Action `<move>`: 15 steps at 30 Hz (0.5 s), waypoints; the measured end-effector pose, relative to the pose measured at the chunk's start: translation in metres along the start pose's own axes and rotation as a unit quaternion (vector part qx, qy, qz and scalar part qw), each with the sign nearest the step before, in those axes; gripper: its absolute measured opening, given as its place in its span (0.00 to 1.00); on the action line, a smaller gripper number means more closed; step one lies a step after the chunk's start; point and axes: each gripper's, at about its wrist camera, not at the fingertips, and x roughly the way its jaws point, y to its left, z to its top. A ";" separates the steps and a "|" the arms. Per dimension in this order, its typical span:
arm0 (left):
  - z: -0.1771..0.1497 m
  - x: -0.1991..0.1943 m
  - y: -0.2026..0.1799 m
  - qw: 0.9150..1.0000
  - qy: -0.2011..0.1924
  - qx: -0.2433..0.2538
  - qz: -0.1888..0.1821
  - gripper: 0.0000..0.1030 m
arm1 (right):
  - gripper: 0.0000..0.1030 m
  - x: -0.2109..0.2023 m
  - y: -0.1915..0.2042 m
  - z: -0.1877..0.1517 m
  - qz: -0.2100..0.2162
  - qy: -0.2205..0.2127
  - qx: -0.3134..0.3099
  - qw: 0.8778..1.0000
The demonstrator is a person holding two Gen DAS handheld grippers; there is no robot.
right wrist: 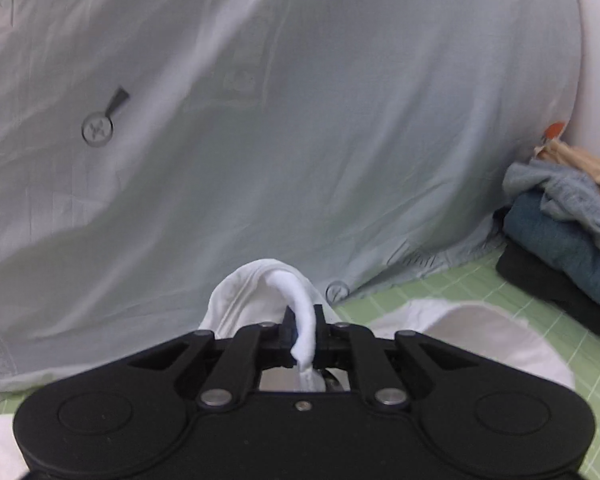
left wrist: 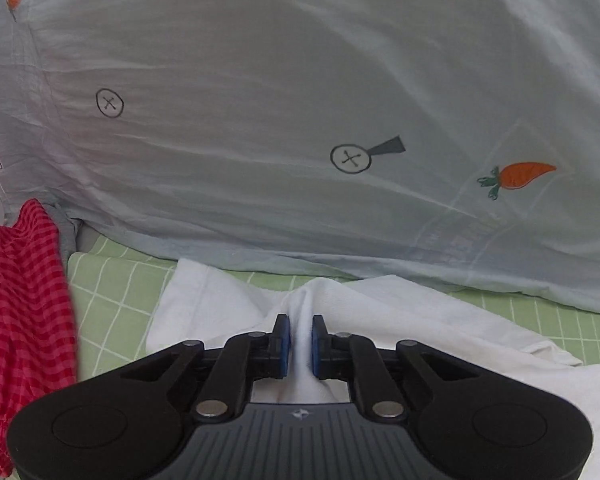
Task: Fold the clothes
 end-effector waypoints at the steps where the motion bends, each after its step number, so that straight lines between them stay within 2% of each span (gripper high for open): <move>1: -0.003 0.010 -0.001 1.000 0.011 -0.001 -0.002 0.16 | 0.11 0.015 0.004 -0.006 -0.003 0.033 0.002 0.999; 2: -0.008 0.014 -0.001 1.000 0.013 0.001 -0.002 0.17 | 0.14 0.026 0.008 -0.011 -0.007 0.058 0.003 0.998; 3: -0.015 0.011 -0.002 1.000 0.001 0.013 -0.001 0.20 | 0.18 0.020 0.008 -0.015 -0.013 0.053 -0.002 0.999; 4: -0.020 0.006 -0.002 1.000 -0.009 0.027 -0.003 0.22 | 0.31 0.013 0.007 -0.019 -0.019 0.044 -0.003 0.999; 5: -0.024 0.000 0.000 0.999 -0.014 0.036 -0.010 0.27 | 0.51 -0.005 0.001 -0.021 -0.018 0.023 0.008 1.000; 6: -0.029 -0.008 0.003 0.999 -0.020 0.042 -0.020 0.36 | 0.63 -0.023 -0.005 -0.023 -0.018 0.001 0.020 1.000; 7: -0.033 -0.017 0.007 0.998 -0.026 0.043 -0.031 0.45 | 0.80 -0.045 -0.015 -0.024 -0.020 -0.019 0.040 0.999; 8: -0.037 -0.028 0.012 0.998 -0.032 0.036 -0.044 0.49 | 0.84 -0.065 -0.023 -0.029 -0.024 -0.031 0.057 0.998; 10: -0.046 -0.050 0.021 0.997 -0.044 0.024 -0.065 0.61 | 0.84 -0.105 -0.040 -0.038 -0.033 -0.053 0.089 0.994; 13: -0.062 -0.080 0.028 0.996 -0.062 0.017 -0.069 0.68 | 0.83 -0.142 -0.058 -0.063 -0.057 -0.028 0.109 0.992; 15: -0.075 -0.100 0.027 0.995 -0.071 0.031 -0.063 0.70 | 0.83 -0.158 -0.067 -0.084 -0.067 -0.004 0.117 0.991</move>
